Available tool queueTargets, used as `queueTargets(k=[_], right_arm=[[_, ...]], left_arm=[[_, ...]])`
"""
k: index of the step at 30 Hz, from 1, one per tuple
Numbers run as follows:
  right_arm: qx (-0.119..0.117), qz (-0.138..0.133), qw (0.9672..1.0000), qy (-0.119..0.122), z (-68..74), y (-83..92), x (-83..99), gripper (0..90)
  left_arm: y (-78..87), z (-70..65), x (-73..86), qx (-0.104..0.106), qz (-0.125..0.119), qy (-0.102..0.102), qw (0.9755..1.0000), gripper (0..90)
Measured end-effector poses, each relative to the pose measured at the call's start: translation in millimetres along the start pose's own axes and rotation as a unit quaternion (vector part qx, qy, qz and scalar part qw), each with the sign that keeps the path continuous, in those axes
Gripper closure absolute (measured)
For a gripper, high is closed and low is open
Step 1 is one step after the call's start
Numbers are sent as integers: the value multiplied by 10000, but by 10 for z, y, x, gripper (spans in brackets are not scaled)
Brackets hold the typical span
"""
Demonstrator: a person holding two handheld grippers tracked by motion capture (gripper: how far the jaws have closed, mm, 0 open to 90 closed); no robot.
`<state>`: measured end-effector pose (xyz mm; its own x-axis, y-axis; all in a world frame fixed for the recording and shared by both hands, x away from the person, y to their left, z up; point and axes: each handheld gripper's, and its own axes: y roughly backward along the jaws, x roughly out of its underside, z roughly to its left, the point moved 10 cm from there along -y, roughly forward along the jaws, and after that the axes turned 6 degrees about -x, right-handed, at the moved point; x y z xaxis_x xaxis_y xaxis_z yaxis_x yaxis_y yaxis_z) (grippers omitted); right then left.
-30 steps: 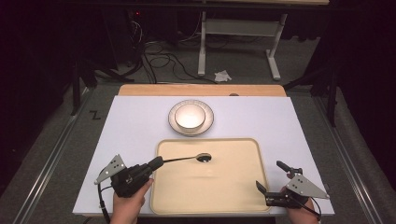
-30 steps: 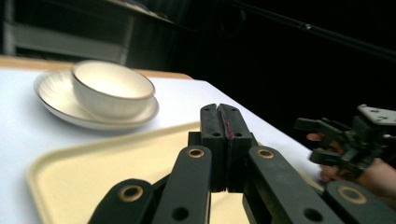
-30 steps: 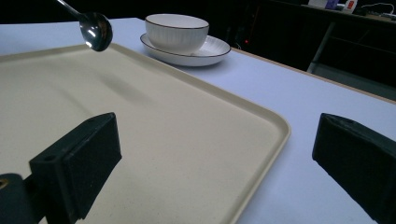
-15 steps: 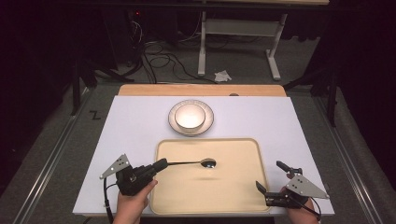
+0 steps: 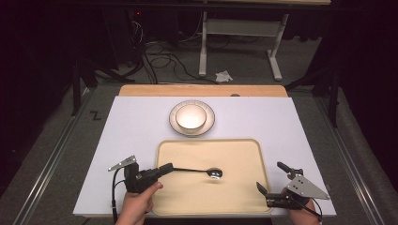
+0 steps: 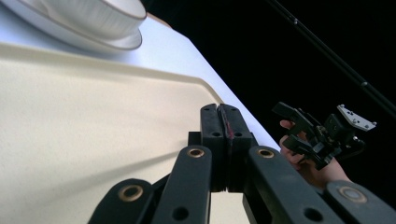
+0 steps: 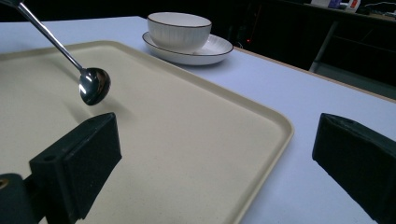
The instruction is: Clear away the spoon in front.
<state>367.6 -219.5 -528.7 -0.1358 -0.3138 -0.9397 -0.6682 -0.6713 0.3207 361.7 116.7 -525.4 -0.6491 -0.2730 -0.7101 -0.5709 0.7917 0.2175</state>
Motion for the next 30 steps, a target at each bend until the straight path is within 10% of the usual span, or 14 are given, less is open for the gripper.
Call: queueTargets(k=[17, 30], right_arm=[[-17, -3, 10000, 8, 4, -2, -3, 19], [-26, -4, 10000, 13, 7, -3, -2, 19]], left_arm=[[-33, 218, 81, -559, 280, 221, 9978, 800], [10, 246, 18, -1275, 286, -510, 9901, 618]])
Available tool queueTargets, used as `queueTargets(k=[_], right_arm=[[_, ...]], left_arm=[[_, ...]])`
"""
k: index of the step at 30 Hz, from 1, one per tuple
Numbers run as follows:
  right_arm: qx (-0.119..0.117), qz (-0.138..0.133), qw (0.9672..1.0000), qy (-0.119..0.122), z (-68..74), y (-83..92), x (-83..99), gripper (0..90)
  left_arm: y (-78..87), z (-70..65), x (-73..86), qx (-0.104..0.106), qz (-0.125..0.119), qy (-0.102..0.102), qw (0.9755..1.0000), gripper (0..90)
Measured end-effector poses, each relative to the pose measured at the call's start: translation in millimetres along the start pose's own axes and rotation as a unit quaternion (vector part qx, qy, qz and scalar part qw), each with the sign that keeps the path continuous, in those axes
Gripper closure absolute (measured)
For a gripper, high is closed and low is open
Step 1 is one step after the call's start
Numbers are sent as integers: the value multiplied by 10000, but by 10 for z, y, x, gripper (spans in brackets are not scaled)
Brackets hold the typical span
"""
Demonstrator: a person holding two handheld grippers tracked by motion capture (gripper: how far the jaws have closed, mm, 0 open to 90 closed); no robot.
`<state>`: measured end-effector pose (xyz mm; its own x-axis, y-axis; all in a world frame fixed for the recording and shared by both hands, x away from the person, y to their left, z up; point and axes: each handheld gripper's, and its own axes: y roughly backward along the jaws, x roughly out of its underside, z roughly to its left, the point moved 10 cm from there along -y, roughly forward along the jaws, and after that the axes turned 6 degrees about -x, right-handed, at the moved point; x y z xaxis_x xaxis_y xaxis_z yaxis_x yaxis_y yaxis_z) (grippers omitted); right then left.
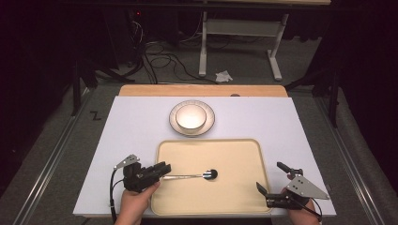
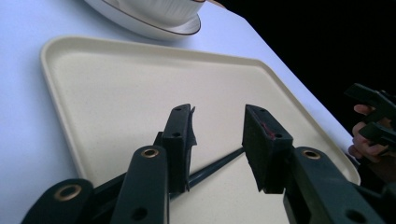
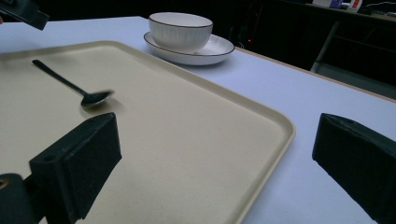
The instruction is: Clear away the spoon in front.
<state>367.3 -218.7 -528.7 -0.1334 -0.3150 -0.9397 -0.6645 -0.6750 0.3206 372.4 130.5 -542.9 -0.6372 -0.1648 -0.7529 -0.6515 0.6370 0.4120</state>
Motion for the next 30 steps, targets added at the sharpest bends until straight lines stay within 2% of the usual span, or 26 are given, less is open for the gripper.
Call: queueTargets(k=[1, 3, 5, 6, 7, 8, 9, 10, 11, 12, 13, 14, 15, 16, 17, 19, 22, 25, 27, 28, 29, 30], right_arm=[[4, -3, 10000, -5, 0, -1, -1, 19], [2, -1, 10000, -14, 2, -2, 1, 19], [-6, 8, 10000, -42, 6, -3, 5, 19], [-7, 9, 10000, -30, 5, -5, 5, 19], [-7, 9, 10000, -30, 5, -5, 5, 19], [-15, 7, 10000, -13, 6, -8, 4, 19], [-15, 7, 10000, -13, 6, -8, 4, 19], [-19, 9, 10000, -14, 8, -9, 6, 19], [-13, 19, 10000, -11, 8, -11, 8, 19], [-36, 26, 10000, -27, 16, -17, 13, 19], [-36, 26, 10000, -27, 16, -17, 13, 19], [-43, 25, 10000, -28, 21, -17, 13, 19], [-43, 25, 10000, -28, 21, -17, 13, 19], [-53, 15, 10000, -13, 18, -19, 14, 19], [-53, 15, 10000, -13, 18, -19, 14, 19], [-35, 42, 10000, -25, 11, -18, 22, 20], [-34, 33, 10000, -21, 8, -19, 20, 21], [-27, 9, 10000, -6, 10, -10, 7, 21], [-25, -5, 10000, -37, 13, -4, 2, 20], [-15, -14, 10000, -36, 14, 2, -3, 21], [-22, -33, 10000, -7, 12, 0, -9, 21], [-18, -19, 10000, -30, 14, 0, -5, 21]], left_arm=[[14, -2, -17, -91, -35, -138, 9999, 610], [20, -3, -22, -143, -44, -218, 9997, 598], [22, -3, -14, -268, 3, -431, 9987, 598], [2, 12, 15, -535, 121, -818, 9951, 630], [2, 12, 15, -535, 121, -818, 9951, 674], [-43, 66, 65, -979, 396, -1370, 9849, 717], [-43, 66, 65, -979, 396, -1370, 9849, 769], [-73, 96, 86, -1180, 547, -1565, 9791, 769], [-106, 118, 96, -1344, 629, -1723, 9738, 832], [-164, 157, 116, -1556, 845, -1979, 9641, 900], [-164, 157, 116, -1556, 845, -1979, 9641, 900], [-215, 176, 131, -1688, 1008, -2176, 9560, 900], [-215, 176, 131, -1688, 1008, -2176, 9560, 900], [-254, 174, 164, -1743, 1156, -2318, 9500, 900], [-254, 174, 164, -1743, 1156, -2318, 9500, 900], [-277, 165, 218, -1765, 1333, -2435, 9444, 900], [-282, 117, 313, -1706, 1562, -2531, 9394, 900], [-243, 16, 398, -1588, 1651, -2581, 9386, 900], [-204, -80, 508, -1448, 1782, -2712, 9347, 900], [-172, -196, 598, -1283, 1898, -2849, 9308, 900], [-172, -196, 598, -1283, 1898, -2849, 9308, 900], [-163, -310, 677, -1089, 1957, -2861, 9317, 900]])
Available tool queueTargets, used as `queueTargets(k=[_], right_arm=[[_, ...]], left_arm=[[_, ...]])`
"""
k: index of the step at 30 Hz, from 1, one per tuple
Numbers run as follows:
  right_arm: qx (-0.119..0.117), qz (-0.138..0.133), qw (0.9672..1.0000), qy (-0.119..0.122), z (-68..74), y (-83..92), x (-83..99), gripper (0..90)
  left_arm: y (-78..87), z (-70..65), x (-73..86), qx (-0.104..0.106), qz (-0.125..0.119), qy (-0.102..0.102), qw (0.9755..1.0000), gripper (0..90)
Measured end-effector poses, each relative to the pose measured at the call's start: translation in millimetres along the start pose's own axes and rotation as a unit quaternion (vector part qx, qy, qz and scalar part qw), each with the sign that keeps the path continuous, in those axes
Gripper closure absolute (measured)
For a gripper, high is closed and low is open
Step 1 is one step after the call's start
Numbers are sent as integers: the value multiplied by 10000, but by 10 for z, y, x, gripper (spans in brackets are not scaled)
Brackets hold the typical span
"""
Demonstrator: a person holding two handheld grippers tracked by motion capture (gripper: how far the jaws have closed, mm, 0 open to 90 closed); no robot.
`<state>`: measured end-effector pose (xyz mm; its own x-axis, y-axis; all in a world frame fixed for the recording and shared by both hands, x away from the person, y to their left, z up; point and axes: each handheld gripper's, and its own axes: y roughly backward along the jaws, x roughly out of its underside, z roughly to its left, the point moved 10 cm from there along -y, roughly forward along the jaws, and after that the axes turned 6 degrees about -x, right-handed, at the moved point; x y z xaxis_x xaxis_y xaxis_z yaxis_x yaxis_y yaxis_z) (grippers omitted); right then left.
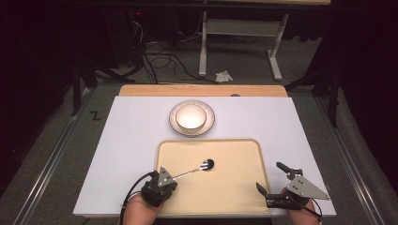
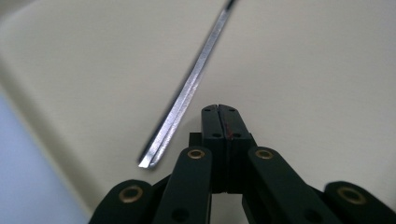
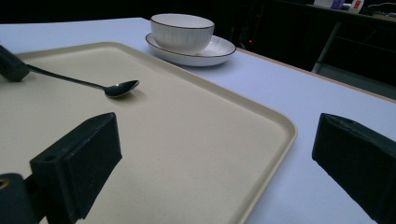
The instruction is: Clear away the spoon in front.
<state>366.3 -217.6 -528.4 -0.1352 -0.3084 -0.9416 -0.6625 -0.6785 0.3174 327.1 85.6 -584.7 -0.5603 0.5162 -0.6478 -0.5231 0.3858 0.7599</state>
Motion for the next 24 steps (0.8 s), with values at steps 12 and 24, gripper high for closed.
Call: queueTargets(k=[12, 24], right_arm=[[-61, -6, 10000, 14, 12, -16, -3, 21], [-48, -9, 10000, 45, 17, -1, -16, 21]], left_arm=[[-29, 473, -151, -555, -396, 592, 9959, 900], [-12, 306, 23, -369, -9, 408, 9985, 900]])
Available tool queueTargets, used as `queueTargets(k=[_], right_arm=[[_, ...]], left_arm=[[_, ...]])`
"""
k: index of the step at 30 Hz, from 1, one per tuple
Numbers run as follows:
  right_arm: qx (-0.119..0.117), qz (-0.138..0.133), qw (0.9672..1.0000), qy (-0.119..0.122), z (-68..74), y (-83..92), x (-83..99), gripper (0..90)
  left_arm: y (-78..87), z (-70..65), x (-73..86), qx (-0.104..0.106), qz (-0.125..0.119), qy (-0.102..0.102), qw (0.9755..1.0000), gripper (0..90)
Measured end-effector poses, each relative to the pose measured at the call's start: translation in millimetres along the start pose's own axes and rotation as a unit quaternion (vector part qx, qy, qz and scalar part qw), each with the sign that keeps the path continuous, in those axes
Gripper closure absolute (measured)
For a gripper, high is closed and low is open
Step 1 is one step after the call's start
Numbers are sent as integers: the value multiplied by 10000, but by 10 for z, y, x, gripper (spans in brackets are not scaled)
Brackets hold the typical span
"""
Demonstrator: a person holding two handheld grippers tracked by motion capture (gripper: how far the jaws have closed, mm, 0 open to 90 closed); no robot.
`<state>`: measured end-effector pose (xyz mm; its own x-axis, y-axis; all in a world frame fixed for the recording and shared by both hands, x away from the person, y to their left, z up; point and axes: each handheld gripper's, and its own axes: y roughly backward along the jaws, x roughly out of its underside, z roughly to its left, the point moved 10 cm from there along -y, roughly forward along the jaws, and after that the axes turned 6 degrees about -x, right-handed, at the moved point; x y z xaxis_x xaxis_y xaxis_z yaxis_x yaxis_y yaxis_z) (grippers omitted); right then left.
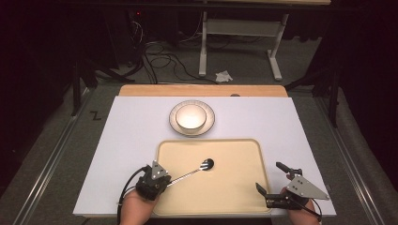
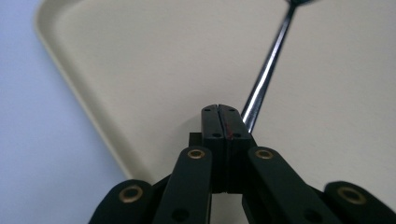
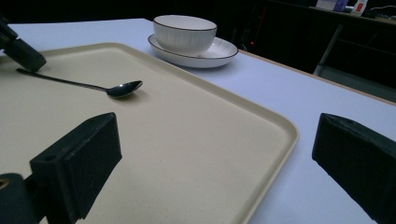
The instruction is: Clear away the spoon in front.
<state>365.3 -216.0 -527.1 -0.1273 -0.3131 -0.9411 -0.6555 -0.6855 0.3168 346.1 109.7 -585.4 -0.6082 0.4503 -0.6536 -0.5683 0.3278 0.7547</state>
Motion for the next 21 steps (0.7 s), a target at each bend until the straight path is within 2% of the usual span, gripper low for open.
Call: queueTargets(k=[1, 2, 3, 4, 6, 9, 10, 11, 13, 15, 17, 18, 19, 21], right_arm=[[0, 0, 10000, 0, 0, 0, 0, 21], [4, 4, 10000, -15, 0, -1, 2, 21], [3, 7, 10000, -17, 1, -2, 2, 21], [1, 7, 10000, -16, 2, -2, 1, 21], [-5, -9, 10000, 5, 6, -3, -5, 21], [5, -8, 10000, 14, 5, -1, -7, 21], [13, -8, 10000, -2, 3, 1, -6, 21], [13, -8, 10000, -2, 3, 1, -6, 21], [17, 1, 10000, -14, -2, 1, 0, 21], [20, 15, 10000, 9, -8, -7, 6, 21], [9, 5, 10000, 0, -2, -7, 4, 21], [19, -3, 10000, 10, -8, -1, 2, 21], [30, -20, 10000, -20, -10, -1, 1, 21], [47, -24, 10000, -25, -21, 4, 3, 21]], left_arm=[[0, 0, 0, 0, 0, 0, 10000, 900], [20, -60, 15, 69, 20, -79, 9999, 900], [35, -122, 25, 128, 30, -170, 9998, 900], [50, -251, 25, 270, 45, -294, 9992, 900], [47, -366, 7, 391, 40, -395, 9984, 900], [33, -439, -25, 469, 27, -473, 9978, 900], [1, -418, -97, 383, -74, -475, 9981, 900], [1, -418, -97, 383, -74, -475, 9981, 900], [-48, -346, -229, 380, -238, -242, 9987, 900], [-102, -335, -371, 389, -361, -162, 9985, 900], [-173, -399, -518, 470, -499, -124, 9976, 900], [-274, -485, -635, 509, -521, -146, 9972, 900], [-274, -485, -635, 509, -521, -146, 9972, 900], [-387, -574, -708, 502, -459, -251, 9974, 900]])
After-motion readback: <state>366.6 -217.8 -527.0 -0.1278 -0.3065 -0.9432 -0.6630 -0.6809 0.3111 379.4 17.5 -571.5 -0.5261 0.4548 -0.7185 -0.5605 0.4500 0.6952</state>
